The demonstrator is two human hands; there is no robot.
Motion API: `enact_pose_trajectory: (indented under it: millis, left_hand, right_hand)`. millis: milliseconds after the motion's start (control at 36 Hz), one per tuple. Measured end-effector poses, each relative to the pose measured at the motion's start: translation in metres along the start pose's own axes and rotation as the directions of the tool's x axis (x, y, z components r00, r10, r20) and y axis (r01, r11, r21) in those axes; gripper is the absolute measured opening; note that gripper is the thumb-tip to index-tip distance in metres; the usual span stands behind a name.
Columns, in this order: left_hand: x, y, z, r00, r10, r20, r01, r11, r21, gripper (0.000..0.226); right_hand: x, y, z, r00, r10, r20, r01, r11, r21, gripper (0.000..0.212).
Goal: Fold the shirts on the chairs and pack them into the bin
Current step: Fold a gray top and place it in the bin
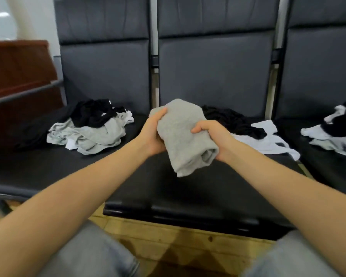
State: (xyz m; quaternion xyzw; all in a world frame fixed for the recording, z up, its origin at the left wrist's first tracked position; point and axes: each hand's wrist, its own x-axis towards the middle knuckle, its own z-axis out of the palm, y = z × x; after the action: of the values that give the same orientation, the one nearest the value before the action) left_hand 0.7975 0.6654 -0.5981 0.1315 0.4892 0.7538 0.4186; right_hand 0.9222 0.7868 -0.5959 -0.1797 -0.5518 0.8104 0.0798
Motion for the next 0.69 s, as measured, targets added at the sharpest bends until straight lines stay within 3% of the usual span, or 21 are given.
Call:
enact_pose_trajectory:
  millis: [83,167,306,389,472,556,611,694]
  left_hand:
    - [0.006,0.01,0.007,0.985,0.143,-0.1,-0.149,0.988,-0.048,0.054]
    - [0.01,0.015,0.015,0.957,0.245,-0.156,-0.257,0.964,-0.067,0.046]
    - [0.007,0.02,0.022,0.908,0.371,-0.194,-0.391,0.917,-0.074,0.049]
    - [0.0,0.021,0.03,0.888,0.404,-0.22,-0.443,0.88,-0.171,0.049]
    - [-0.005,0.013,0.034,0.871,0.461,-0.168,-0.491,0.804,-0.336,0.042]
    - [-0.01,0.003,0.029,0.896,0.434,-0.096,-0.44,0.836,-0.327,0.035]
    - [-0.012,-0.002,0.025,0.885,0.447,-0.133,-0.466,0.84,-0.279,0.032]
    - [-0.017,-0.003,0.013,0.895,0.416,-0.16,-0.444,0.867,-0.228,0.022]
  right_hand:
    - [0.013,0.009,0.0,0.998,0.018,-0.065,-0.017,1.0,0.015,0.011]
    - [0.026,0.023,-0.005,0.995,0.001,-0.1,0.008,0.996,0.091,0.044]
    - [0.028,0.041,-0.011,0.996,0.084,-0.021,-0.075,0.958,0.276,0.073]
    - [0.029,0.043,-0.004,0.988,0.141,0.062,-0.152,0.958,0.245,0.092]
    - [0.029,0.039,0.009,0.995,0.068,0.075,-0.085,0.966,0.245,0.08]
    - [0.025,0.034,0.014,0.999,-0.047,-0.016,0.049,0.925,0.378,0.032]
    - [0.021,0.027,0.011,0.993,-0.081,-0.084,0.109,0.9,0.421,0.026]
    - [0.021,0.017,0.003,0.994,-0.038,-0.101,0.078,0.897,0.436,0.028]
